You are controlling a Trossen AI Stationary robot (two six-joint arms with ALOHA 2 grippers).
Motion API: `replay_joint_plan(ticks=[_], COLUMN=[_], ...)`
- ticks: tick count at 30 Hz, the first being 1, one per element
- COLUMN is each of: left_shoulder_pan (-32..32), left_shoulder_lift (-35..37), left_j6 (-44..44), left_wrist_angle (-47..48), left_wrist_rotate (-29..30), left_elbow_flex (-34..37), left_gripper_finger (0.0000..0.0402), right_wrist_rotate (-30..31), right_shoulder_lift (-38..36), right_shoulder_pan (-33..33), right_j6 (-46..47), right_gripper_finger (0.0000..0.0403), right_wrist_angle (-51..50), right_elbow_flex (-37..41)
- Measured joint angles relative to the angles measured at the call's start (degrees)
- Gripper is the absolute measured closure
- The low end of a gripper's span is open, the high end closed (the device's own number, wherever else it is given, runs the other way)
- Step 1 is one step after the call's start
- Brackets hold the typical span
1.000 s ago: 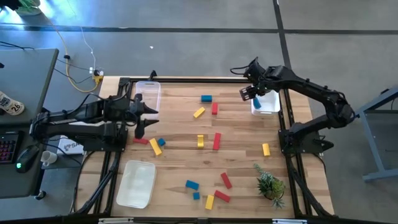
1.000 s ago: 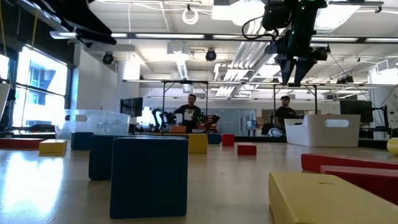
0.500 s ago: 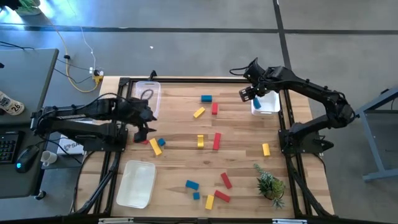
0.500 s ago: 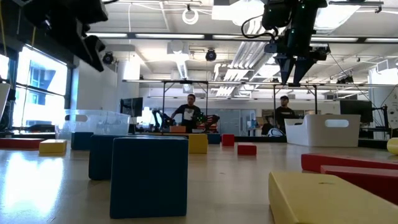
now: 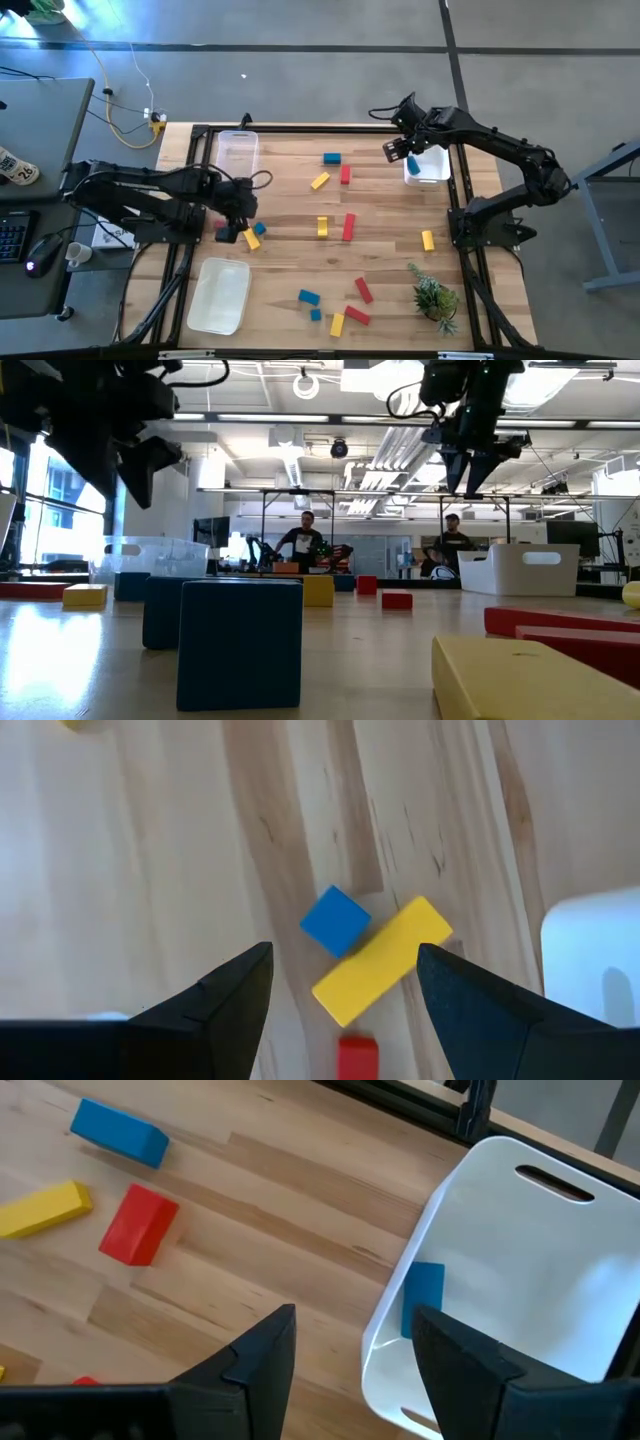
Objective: Sort & place blocks by color
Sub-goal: Put the yellow block into the transparent bin
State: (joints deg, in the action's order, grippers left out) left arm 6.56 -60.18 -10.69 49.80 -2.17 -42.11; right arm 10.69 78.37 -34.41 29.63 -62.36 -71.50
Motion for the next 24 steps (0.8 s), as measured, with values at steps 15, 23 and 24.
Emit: replay_joint_plan(ticks=[15,23,24], left_shoulder_pan=[-7.68,-9.89,-10.06], left_shoulder_lift=[-12.67,-17.95,-18.60], left_j6=[-5.60,-7.55,-7.53], left_wrist_angle=[0.17,-0.15,-0.20], left_wrist_rotate=[-0.16,1.32,1.36], left_elbow_flex=[0.00,0.00,0.00], left_gripper_finger=[0.0163,0.0163,0.0163], right_wrist_rotate=[0.01,0.01,0.01], right_shoulder_lift=[0.00,0.00,0.00], right_shoulder_pan=[-0.02,0.00,-0.01], right_j6=[-0.74,-1.57,-1.58], right_gripper_finger=[0.0217,0.0217,0.0217], right_wrist_angle=[0.59,0.69,0.69], right_elbow_flex=[0.00,0.00,0.00])
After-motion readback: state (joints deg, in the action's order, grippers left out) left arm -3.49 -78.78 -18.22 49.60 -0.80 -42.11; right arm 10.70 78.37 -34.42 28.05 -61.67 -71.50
